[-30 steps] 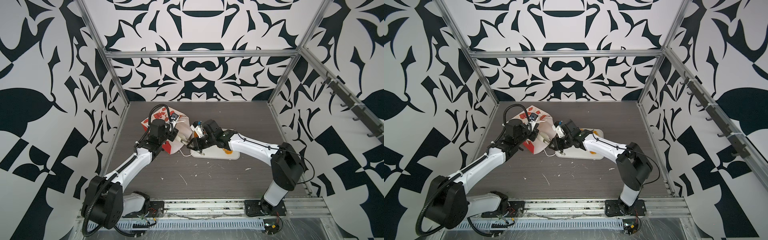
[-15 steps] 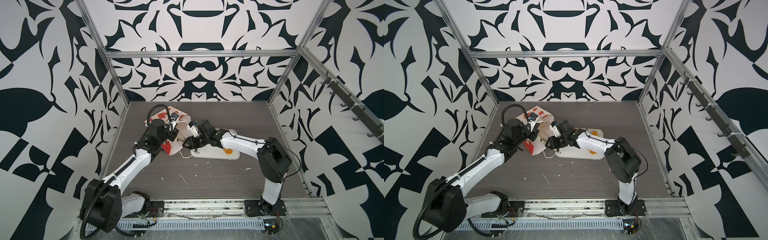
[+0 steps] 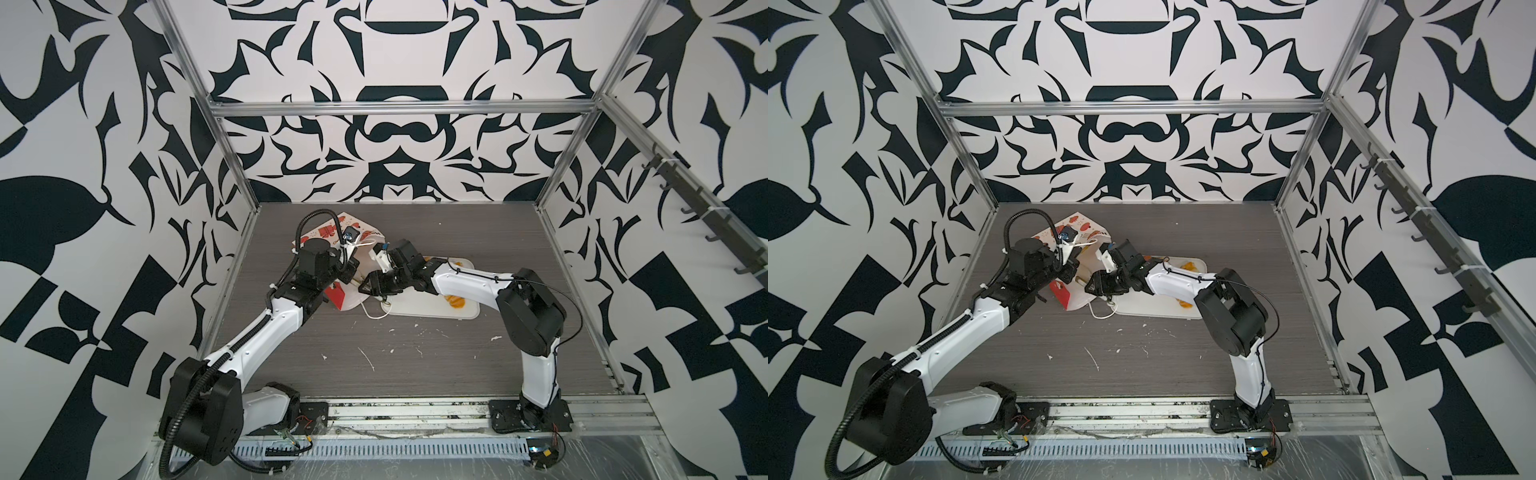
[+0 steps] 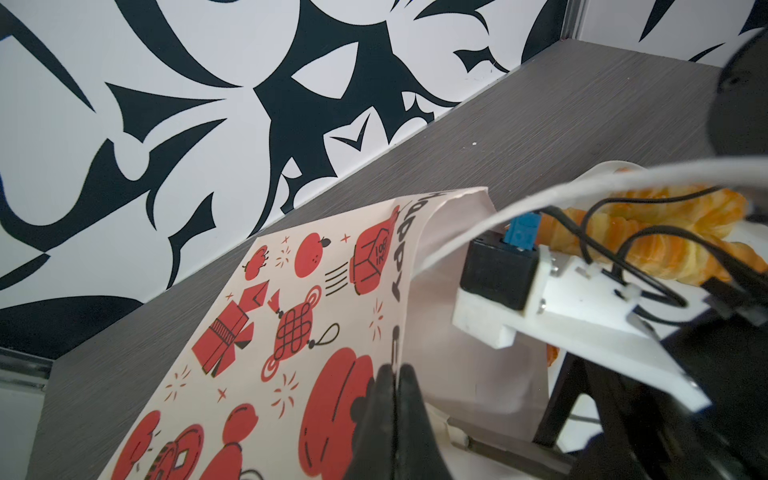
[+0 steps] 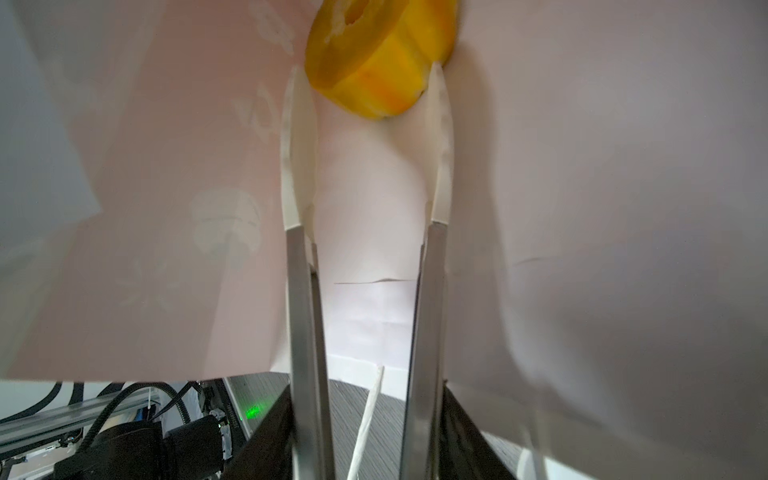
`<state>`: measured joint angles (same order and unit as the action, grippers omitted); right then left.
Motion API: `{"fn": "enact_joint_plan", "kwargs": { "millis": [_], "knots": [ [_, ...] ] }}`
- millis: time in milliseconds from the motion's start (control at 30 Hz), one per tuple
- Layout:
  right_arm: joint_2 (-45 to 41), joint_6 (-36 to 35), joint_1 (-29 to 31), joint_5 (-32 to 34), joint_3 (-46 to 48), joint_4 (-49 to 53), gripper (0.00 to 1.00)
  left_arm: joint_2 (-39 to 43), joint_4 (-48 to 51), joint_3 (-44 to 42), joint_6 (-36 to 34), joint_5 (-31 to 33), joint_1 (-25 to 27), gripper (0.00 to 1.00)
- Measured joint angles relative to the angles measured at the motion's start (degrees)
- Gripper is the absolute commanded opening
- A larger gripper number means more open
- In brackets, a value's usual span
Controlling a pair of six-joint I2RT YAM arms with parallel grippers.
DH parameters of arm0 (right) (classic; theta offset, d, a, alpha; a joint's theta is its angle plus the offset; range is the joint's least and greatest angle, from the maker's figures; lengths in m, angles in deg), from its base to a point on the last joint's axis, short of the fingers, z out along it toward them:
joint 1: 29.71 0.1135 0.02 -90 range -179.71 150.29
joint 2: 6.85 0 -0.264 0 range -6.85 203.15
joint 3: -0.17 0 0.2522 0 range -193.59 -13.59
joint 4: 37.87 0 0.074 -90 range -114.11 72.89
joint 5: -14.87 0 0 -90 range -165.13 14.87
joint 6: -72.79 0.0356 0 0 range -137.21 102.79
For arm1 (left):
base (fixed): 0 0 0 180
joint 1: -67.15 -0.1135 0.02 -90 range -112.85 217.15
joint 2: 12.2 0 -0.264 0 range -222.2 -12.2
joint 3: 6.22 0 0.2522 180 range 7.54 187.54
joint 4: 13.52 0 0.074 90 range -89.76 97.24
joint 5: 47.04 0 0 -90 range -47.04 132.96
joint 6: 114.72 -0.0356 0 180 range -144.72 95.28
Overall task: Take the fake bread out of the paper bag
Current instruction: 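Close the tongs on the round yellow bread deep in the bag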
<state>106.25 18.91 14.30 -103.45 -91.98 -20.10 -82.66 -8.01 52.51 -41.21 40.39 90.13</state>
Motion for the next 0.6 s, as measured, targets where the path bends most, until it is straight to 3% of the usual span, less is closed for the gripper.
{"fn": "enact_joint_plan", "kwargs": {
  "millis": [400,600],
  "knots": [
    [3.1,4.0,-0.7,-2.1,-2.4,-1.8,0.50,0.0,0.5,0.0,0.0,0.0,0.3,0.00],
    [5.2,5.7,-0.9,-3.2,-4.1,-2.1,0.41,0.0,0.5,0.0,0.0,0.0,0.3,0.00]
  ]
}}
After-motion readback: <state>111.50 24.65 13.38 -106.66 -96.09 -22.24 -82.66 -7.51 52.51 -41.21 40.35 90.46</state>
